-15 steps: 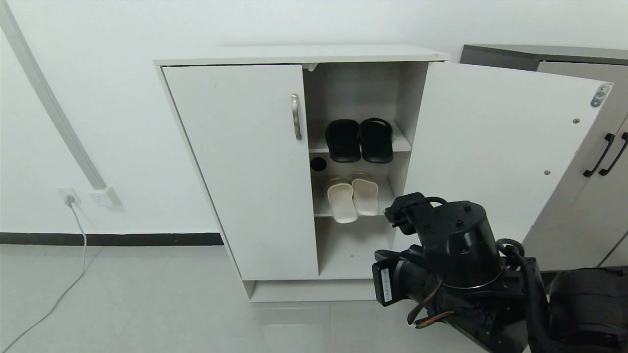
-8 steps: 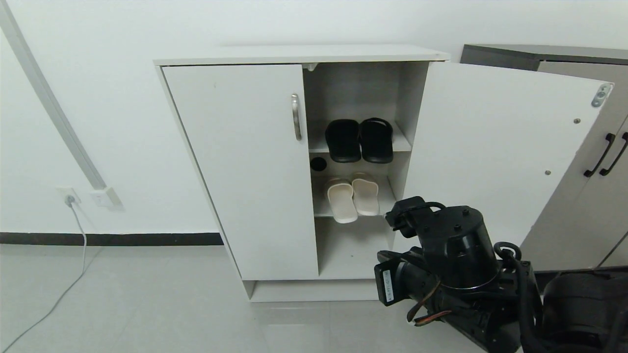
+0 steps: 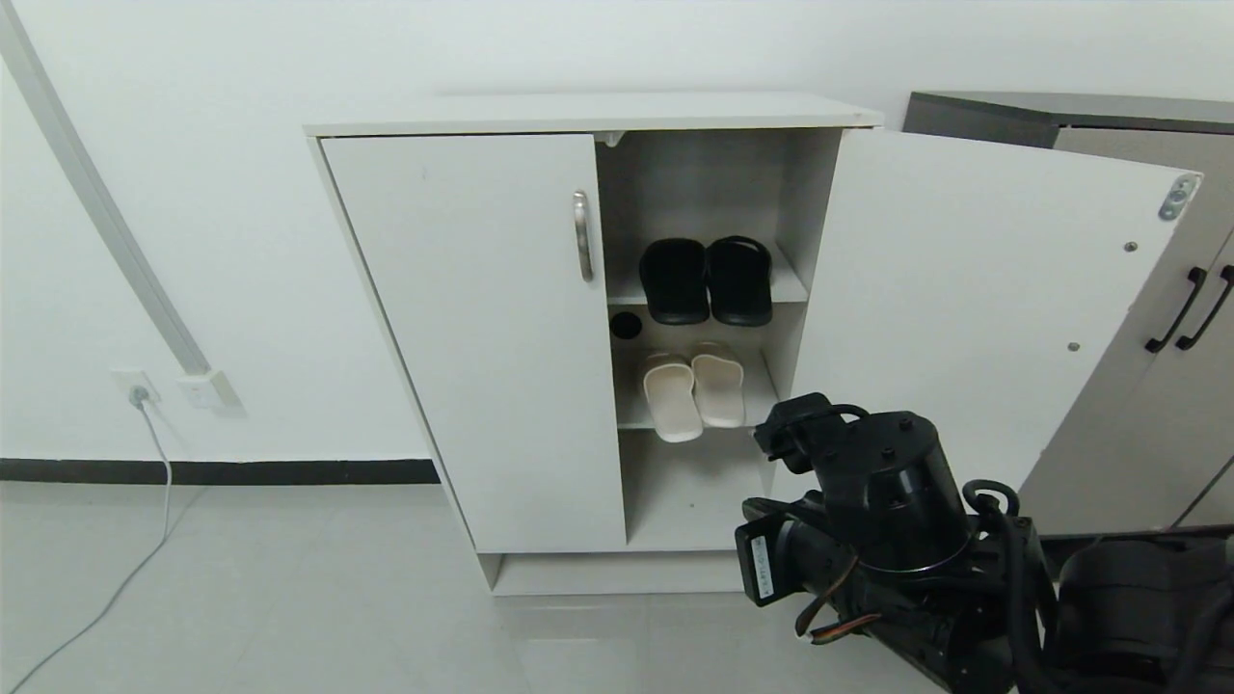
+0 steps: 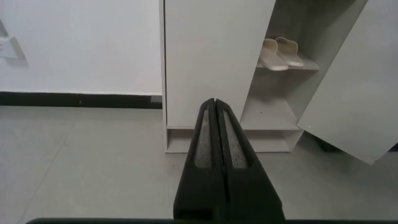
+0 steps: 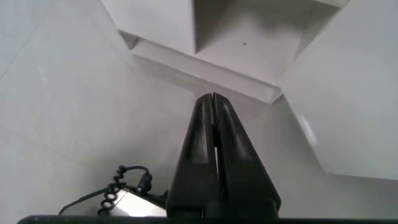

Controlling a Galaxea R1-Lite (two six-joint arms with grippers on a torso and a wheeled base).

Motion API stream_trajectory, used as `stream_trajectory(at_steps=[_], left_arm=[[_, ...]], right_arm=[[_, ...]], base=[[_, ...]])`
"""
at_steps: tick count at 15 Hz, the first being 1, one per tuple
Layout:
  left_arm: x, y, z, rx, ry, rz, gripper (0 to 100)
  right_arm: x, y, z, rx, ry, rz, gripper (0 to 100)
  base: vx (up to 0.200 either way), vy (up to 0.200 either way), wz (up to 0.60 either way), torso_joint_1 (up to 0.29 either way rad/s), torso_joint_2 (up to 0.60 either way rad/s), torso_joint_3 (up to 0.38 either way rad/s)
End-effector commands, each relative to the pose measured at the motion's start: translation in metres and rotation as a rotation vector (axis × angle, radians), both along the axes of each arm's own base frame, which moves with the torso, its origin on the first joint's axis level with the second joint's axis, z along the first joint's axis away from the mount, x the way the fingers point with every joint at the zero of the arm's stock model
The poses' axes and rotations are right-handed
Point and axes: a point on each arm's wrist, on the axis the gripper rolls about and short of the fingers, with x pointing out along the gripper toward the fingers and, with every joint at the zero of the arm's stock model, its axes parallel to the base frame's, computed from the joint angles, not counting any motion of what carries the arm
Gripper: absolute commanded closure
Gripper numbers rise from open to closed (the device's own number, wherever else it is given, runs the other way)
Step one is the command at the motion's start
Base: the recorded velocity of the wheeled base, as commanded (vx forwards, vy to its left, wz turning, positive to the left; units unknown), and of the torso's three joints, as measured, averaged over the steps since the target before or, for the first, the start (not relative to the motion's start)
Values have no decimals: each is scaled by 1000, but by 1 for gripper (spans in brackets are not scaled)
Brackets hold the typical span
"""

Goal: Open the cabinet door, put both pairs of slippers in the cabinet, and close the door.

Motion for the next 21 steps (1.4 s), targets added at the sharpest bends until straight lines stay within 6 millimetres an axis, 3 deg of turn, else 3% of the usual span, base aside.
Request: stream_trajectory(at_steps=[1, 10, 21], left_arm=[[0, 0, 0, -1, 2, 0, 100], [0, 0, 0, -1, 2, 0, 100], [0, 0, 0, -1, 2, 0, 100]], right_arm=[[0, 0, -1, -1, 2, 0, 100], [0, 0, -2, -8, 4, -2, 100], [0, -1, -4, -11, 7, -2, 100]], base=[[0, 0, 0, 7, -149, -310], [0, 0, 0, 76, -450, -359], [0, 0, 0, 170, -489, -320]])
